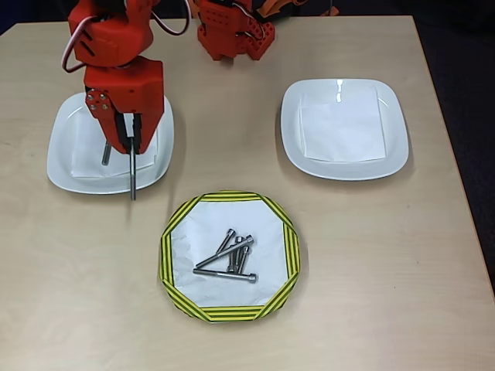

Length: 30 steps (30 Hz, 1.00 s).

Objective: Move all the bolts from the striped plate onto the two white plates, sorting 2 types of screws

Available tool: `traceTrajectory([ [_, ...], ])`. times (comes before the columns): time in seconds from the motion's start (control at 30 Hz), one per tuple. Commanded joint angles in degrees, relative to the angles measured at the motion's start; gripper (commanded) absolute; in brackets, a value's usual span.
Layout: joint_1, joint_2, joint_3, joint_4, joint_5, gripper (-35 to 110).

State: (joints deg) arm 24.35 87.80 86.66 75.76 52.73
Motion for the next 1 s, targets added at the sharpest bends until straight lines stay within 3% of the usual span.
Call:
traceTrajectory([
  [0.0, 4.66, 6.59, 6.33, -0.44, -1.41, 0],
  [0.2, 8.7, 9.67, 16.35, -4.48, -2.02, 4],
  [0.3, 7.65, 11.07, 20.48, -8.17, -1.14, 11],
  [0.5, 1.67, 11.87, 23.38, -17.31, 3.08, 13],
  [0.63, -5.98, 3.08, 14.15, -25.66, 2.9, 13],
  [0.83, -15.91, -12.74, -8.17, -22.15, 4.92, 12],
  [0.97, -20.39, -14.94, -9.84, -22.24, -4.22, 11],
])
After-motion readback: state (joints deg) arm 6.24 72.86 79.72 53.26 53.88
